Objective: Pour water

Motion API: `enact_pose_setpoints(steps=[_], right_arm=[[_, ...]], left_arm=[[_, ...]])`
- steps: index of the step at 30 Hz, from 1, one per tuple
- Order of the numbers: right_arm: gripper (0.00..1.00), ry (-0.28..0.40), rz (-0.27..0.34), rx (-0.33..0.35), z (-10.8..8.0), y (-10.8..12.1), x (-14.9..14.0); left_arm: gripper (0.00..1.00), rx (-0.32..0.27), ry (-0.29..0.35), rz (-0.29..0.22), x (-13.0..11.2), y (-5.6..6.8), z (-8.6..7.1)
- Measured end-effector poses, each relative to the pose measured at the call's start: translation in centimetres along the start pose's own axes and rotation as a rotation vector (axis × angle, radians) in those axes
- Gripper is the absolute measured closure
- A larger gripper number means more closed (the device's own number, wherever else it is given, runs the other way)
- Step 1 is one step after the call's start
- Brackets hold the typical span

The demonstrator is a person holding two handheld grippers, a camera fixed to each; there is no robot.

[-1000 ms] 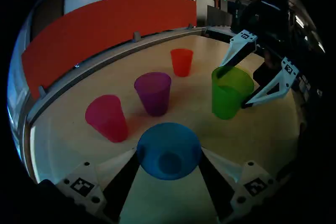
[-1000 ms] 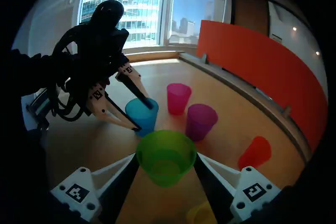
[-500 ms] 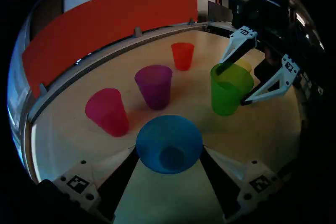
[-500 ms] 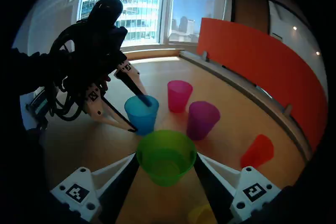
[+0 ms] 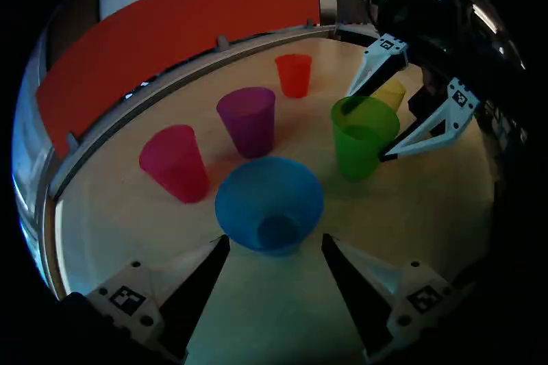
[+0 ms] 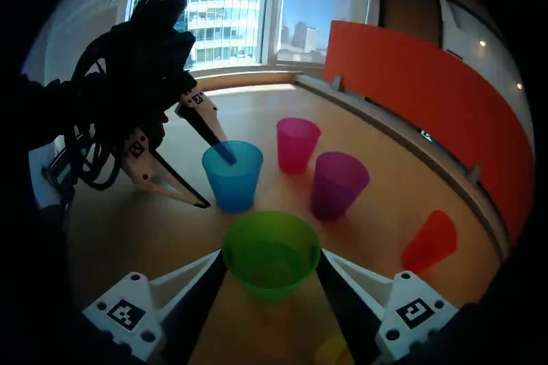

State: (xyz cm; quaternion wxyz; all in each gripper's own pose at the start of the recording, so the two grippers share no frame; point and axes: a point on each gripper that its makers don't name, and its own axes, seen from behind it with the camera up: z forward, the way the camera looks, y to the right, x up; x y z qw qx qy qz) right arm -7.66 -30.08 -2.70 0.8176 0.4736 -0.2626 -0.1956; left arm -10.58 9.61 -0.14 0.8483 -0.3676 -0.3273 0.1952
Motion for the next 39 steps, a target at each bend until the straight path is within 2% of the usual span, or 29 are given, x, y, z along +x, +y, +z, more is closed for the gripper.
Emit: enact_pose_setpoints(steps=[14, 20, 27, 39], right_arm=[[0.08, 0.003, 0.007, -0.008, 0.0, 0.0, -0.7], [0.07, 0.001, 0.010, -0.017, -0.2, 0.1, -1.1], [0.00, -0.002, 0.016, -0.032, -0.2, 0.3, -1.4], [0.00, 0.011, 0.005, -0.043, -2.2, 0.3, -1.2]], left_arm=[[0.00, 0.011, -0.008, -0.002, -1.1, 0.5, -0.9], [0.00, 0.020, -0.012, 0.016, -1.2, 0.7, -1.0], [0.00, 0.018, -0.016, 0.029, -1.3, 1.2, -1.1], [0.00, 0.044, -0.003, 0.002, -1.3, 0.7, -2.3]])
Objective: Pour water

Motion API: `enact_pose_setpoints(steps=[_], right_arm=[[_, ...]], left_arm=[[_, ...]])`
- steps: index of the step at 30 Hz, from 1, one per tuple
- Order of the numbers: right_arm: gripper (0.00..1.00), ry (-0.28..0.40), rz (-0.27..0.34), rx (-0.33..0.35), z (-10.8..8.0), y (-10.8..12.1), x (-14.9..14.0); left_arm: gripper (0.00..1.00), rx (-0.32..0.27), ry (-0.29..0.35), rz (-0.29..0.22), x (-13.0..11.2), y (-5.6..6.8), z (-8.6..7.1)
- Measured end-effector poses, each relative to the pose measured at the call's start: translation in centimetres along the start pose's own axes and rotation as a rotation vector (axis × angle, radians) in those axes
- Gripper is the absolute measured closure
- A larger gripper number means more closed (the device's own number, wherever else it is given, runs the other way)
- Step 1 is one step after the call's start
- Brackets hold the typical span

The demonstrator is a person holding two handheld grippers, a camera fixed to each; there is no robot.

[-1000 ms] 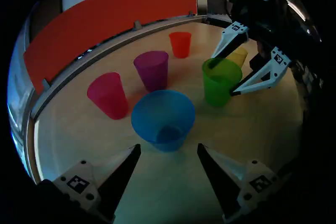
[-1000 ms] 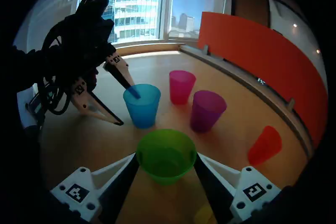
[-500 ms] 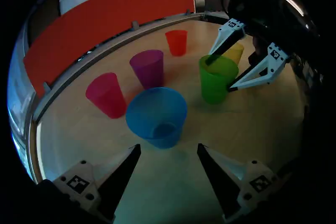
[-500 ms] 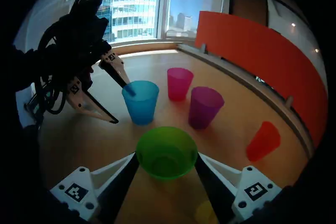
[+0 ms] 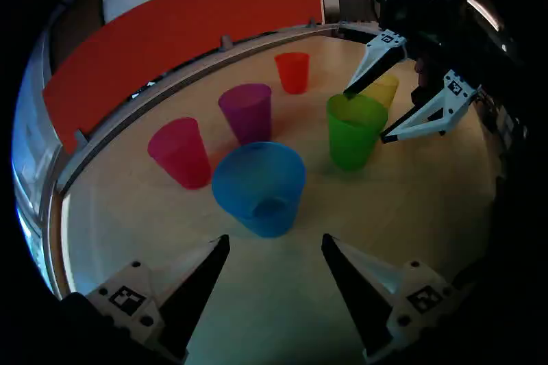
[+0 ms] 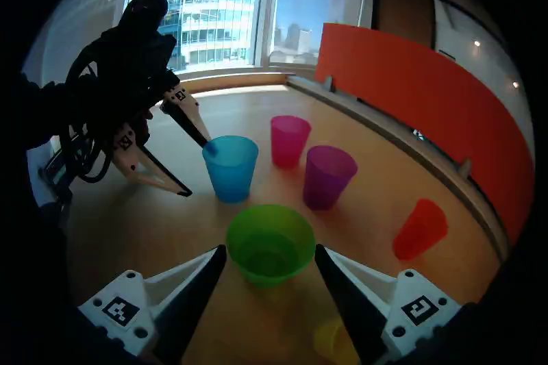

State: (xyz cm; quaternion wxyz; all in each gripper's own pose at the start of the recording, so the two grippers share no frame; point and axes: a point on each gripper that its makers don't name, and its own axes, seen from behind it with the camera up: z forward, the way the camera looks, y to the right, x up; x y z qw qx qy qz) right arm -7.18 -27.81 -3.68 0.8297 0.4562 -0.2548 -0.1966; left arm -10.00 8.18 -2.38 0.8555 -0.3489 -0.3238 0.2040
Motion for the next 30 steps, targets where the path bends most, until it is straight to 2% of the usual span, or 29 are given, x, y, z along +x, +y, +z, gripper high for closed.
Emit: enact_pose_setpoints(steps=[6, 11, 23, 30], right_arm=[[0.00, 0.006, -0.010, -0.025, -1.9, 0.0, -0.4], [0.00, 0.025, 0.001, -0.056, -4.0, 0.1, -0.6], [0.00, 0.114, 0.092, -0.142, -8.8, 1.4, -0.7], [0.00, 0.180, 0.141, -0.217, -11.1, 3.1, -0.7]], left_arm=[[0.00, 0.028, 0.014, -0.018, -0.2, -0.1, -1.1], [0.00, 0.050, 0.039, -0.054, -0.1, -0.4, -2.3], [0.00, 0.118, 0.134, -0.152, 0.8, -0.9, -4.8], [0.00, 0.190, 0.204, -0.223, 1.6, -2.4, -6.1]])
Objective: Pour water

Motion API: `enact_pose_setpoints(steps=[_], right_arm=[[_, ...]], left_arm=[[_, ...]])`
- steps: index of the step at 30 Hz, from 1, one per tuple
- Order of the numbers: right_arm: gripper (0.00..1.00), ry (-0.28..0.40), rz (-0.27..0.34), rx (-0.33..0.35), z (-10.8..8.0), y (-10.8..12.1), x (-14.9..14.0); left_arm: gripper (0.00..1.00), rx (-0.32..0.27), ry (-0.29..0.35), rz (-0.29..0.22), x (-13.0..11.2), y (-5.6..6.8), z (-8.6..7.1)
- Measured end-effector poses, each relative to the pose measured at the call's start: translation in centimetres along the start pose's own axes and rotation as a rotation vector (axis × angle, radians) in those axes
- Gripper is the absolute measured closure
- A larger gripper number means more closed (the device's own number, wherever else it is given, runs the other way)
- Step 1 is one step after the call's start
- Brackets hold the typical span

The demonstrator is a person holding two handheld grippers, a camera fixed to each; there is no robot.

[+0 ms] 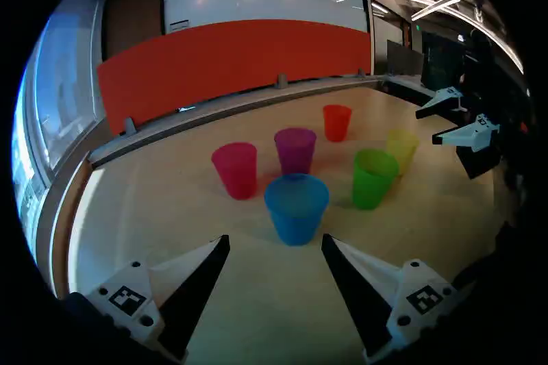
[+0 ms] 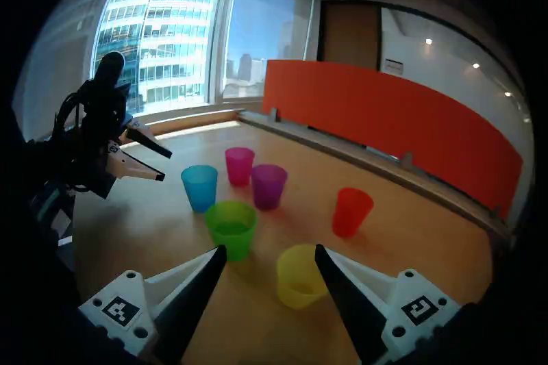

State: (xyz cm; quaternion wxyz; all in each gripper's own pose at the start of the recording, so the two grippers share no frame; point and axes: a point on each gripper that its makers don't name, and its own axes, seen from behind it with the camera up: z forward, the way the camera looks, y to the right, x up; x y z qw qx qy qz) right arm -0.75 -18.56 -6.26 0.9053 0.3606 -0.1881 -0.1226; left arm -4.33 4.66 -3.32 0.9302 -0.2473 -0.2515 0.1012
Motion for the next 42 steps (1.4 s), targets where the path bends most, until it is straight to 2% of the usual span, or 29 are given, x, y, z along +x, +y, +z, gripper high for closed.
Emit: enact_pose_setpoints(steps=[11, 21, 29, 37, 42], right_arm=[[0.00, 0.110, 0.071, -0.158, -2.5, 4.0, 1.2], [0.00, 0.208, 0.115, -0.355, -3.8, 8.3, 1.9], [0.00, 0.316, 0.154, -0.547, -6.2, 12.5, 3.1], [0.00, 0.378, 0.159, -0.718, -8.9, 15.0, 3.0], [0.00, 0.399, 0.176, -0.786, -10.2, 15.7, 2.8]], left_arm=[[0.00, 0.141, 0.157, -0.106, 2.6, -3.1, -1.7], [0.00, 0.246, 0.295, -0.137, 5.3, -4.6, -2.8], [0.00, 0.351, 0.390, -0.155, 6.5, -6.1, -4.3], [0.00, 0.416, 0.441, -0.180, 6.4, -6.9, -5.0], [0.00, 0.437, 0.447, -0.183, 6.1, -7.1, -5.1]])
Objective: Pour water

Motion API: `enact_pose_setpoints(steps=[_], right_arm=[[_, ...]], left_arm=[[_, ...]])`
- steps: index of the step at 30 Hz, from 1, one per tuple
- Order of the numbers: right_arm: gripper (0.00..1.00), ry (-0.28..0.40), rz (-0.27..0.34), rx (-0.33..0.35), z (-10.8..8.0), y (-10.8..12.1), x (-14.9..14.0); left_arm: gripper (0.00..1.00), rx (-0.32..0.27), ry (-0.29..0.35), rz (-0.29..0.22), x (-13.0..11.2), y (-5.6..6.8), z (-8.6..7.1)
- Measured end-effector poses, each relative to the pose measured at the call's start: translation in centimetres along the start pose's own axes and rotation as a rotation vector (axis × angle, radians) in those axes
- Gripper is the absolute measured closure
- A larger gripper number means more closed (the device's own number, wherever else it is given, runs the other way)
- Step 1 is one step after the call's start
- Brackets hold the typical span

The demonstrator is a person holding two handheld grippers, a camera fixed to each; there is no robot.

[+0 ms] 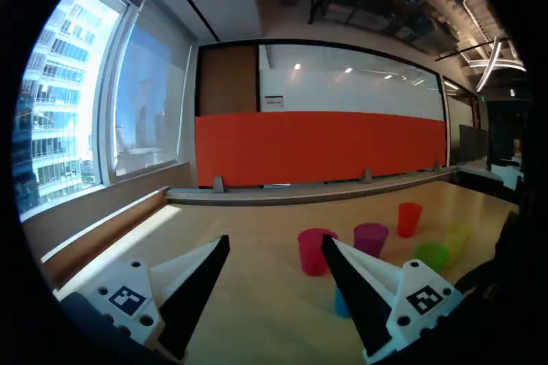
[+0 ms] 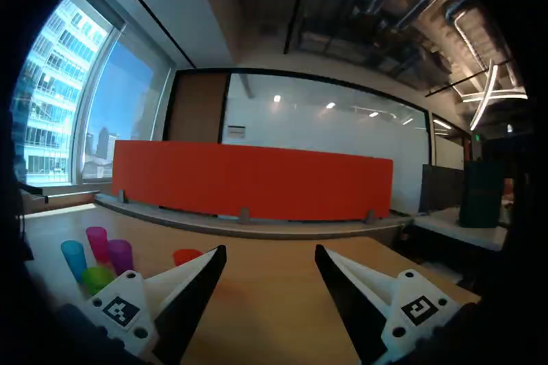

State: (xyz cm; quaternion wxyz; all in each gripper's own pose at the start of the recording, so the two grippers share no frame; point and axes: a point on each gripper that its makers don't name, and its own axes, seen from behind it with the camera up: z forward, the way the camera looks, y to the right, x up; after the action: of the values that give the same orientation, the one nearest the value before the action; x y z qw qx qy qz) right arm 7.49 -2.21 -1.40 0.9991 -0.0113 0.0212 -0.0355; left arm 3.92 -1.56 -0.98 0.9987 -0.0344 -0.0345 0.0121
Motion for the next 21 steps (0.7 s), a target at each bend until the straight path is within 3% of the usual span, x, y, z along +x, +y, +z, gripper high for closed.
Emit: enact_pose_setpoints(steps=[11, 21], right_arm=[[0.00, -0.005, 0.043, -0.023, -0.4, 0.5, -0.3], [0.00, -0.018, 0.050, -0.023, -0.3, 0.3, 0.1]], left_arm=[[0.00, 0.029, 0.056, 0.021, 1.1, 0.1, -0.3], [0.00, 0.058, 0.084, 0.042, 0.5, 0.2, -0.2]])
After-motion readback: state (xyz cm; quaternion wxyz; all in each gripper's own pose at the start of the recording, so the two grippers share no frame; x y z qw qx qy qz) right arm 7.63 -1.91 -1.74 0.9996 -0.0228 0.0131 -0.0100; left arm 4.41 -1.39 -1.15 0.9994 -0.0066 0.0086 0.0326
